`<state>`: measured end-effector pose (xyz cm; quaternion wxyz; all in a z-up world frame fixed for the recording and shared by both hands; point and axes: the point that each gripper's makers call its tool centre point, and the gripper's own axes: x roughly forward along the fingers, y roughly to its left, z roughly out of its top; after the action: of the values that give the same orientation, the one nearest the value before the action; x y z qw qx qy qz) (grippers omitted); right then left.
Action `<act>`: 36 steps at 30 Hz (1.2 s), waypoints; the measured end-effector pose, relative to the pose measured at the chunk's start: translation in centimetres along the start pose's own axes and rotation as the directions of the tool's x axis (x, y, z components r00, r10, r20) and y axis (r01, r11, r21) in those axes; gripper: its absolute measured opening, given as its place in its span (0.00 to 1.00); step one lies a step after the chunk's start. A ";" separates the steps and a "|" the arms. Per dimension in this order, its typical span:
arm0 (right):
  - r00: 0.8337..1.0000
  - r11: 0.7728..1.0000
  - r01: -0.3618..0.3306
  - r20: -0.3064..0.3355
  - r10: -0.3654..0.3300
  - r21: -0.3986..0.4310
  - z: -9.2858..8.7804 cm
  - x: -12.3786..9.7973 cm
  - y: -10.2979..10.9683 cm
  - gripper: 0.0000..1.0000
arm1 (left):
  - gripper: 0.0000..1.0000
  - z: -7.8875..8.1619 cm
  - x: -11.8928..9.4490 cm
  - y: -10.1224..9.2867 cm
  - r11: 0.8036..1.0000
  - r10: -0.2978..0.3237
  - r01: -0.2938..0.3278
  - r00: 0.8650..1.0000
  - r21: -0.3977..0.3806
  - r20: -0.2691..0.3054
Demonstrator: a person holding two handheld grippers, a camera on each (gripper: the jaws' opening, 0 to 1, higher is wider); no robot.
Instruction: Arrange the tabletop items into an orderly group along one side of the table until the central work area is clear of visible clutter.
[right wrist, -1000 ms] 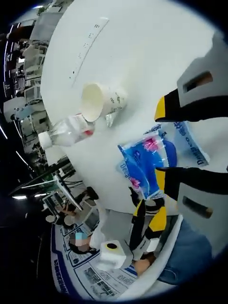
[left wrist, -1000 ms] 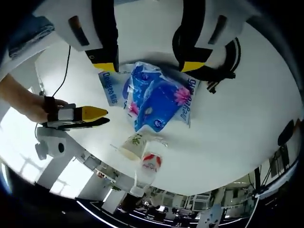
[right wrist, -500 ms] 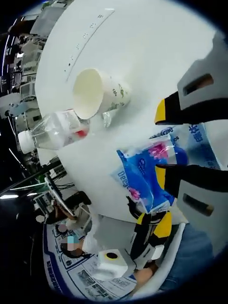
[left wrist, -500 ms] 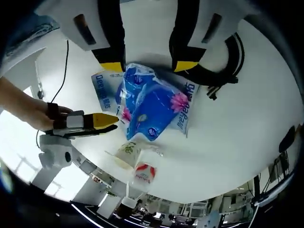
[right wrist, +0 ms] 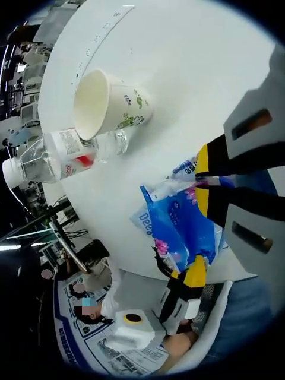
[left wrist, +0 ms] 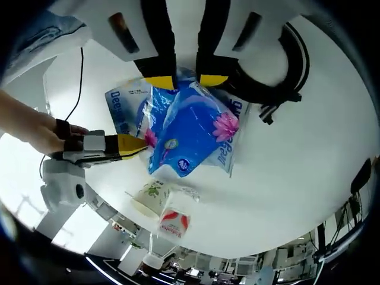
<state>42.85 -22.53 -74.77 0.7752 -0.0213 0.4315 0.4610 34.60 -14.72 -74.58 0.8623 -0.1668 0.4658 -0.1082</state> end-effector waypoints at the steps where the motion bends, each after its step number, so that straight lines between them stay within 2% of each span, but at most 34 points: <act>1: 1.000 1.000 0.001 0.003 -0.001 0.006 -0.1 0.0 0.0 0.01 | 0.06 0.0 0.0 0.0 1.000 0.001 -0.001 1.000 -0.001 0.000; 4: 1.000 0.999 -0.012 0.013 0.011 0.039 -0.3 -0.3 0.3 0.00 | 0.00 0.2 -0.2 0.2 1.000 0.009 -0.009 1.000 -0.003 0.007; 8: 0.999 0.998 -0.017 0.032 0.015 0.060 -0.4 -0.9 0.8 0.00 | 0.00 0.6 -0.7 0.5 1.000 0.019 -0.018 1.000 -0.017 0.024; 10: 0.998 0.992 -0.029 0.052 0.023 0.119 -0.3 -1.3 1.1 0.00 | 0.00 0.7 -0.8 0.6 1.000 0.021 -0.021 0.999 -0.010 0.029; 11: 0.998 0.990 -0.034 0.061 0.026 0.136 -0.2 -1.5 1.2 0.00 | 0.00 0.7 -0.8 0.6 1.000 0.025 -0.025 0.999 0.005 0.031; 14: 0.997 0.986 -0.033 0.074 0.021 0.166 -0.4 -2.5 1.4 0.00 | 0.00 1.3 -1.1 -0.2 0.980 0.035 -0.041 0.999 0.194 0.032; 17: 0.995 0.987 0.000 0.100 -0.016 0.158 -0.6 -3.8 1.1 0.00 | 0.00 1.7 -1.0 -1.2 0.979 0.010 -0.016 0.999 0.203 0.034; 21: 0.987 0.968 0.002 0.158 -0.042 0.250 -0.5 -5.9 0.5 0.00 | 0.00 1.9 -0.6 -2.2 0.983 -0.043 0.036 0.999 0.181 0.032; 24: 0.982 0.964 0.011 0.179 -0.060 0.264 -0.8 -7.0 0.2 0.00 | 0.00 2.3 -0.7 -3.3 0.981 -0.085 0.079 0.996 0.175 0.029; 25: 0.979 0.959 0.021 0.188 -0.077 0.282 -1.1 -7.6 0.1 0.00 | 0.00 2.4 -0.7 -4.1 0.979 -0.117 0.114 0.993 0.169 0.011; 26: 0.977 0.952 0.027 0.195 -0.091 0.306 -1.2 -8.0 -0.1 0.00 | 0.00 2.6 -0.8 -4.4 0.977 -0.125 0.121 0.992 0.176 0.010; 29: 0.958 0.918 0.017 0.258 -0.129 0.396 -1.2 -9.9 -0.7 0.00 | 0.00 3.7 -0.9 -6.1 0.962 -0.170 0.165 0.985 0.219 0.002; 36: 0.925 0.887 0.039 0.320 -0.207 0.460 -1.9 -13.9 -1.9 0.00 | 0.00 5.2 -0.7 -9.9 0.904 -0.250 0.251 0.967 0.346 -0.048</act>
<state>40.16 -34.10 -67.10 0.8530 0.2136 0.3739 0.2949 38.30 -22.61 -67.59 0.8564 -0.0693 0.4149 -0.2994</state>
